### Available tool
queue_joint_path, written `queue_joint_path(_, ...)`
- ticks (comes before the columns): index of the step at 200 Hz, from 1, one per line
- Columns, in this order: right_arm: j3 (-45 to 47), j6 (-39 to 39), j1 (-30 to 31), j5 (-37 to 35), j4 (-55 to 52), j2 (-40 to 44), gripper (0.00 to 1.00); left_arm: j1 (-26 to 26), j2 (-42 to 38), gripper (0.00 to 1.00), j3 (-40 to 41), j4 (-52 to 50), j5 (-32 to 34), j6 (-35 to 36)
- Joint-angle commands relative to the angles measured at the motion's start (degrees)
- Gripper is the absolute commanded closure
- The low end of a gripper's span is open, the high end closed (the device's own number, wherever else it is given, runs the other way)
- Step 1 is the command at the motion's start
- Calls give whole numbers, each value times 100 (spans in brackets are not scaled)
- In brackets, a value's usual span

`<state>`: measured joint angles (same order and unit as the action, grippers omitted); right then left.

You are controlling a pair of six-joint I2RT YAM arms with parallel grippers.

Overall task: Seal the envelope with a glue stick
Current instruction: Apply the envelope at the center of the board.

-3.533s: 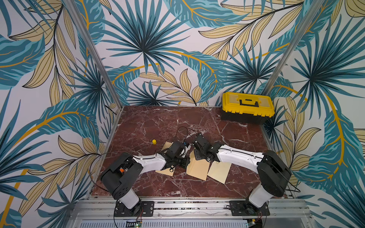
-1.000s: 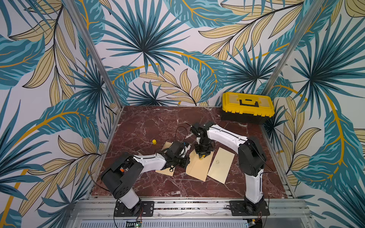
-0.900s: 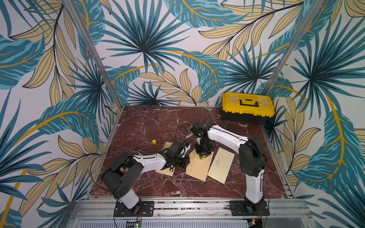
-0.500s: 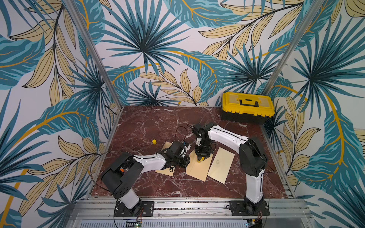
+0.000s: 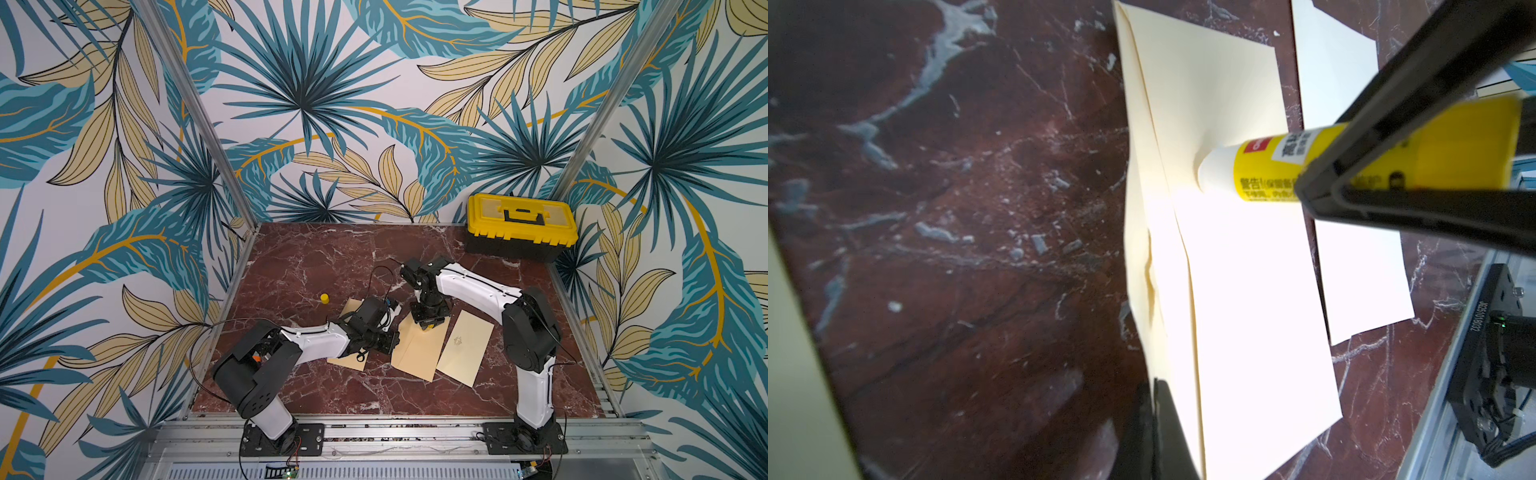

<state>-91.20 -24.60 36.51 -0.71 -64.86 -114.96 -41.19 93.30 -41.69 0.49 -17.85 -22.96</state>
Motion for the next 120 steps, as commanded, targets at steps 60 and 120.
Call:
queue_joint_path(60,434,254,-57,1038,146,-217,100,-3,52,100,100,26,-17,6)
queue_joint_path(120,234,82,-74,1195,571,-513,100,-2,47,100,91,-14,-1,11)
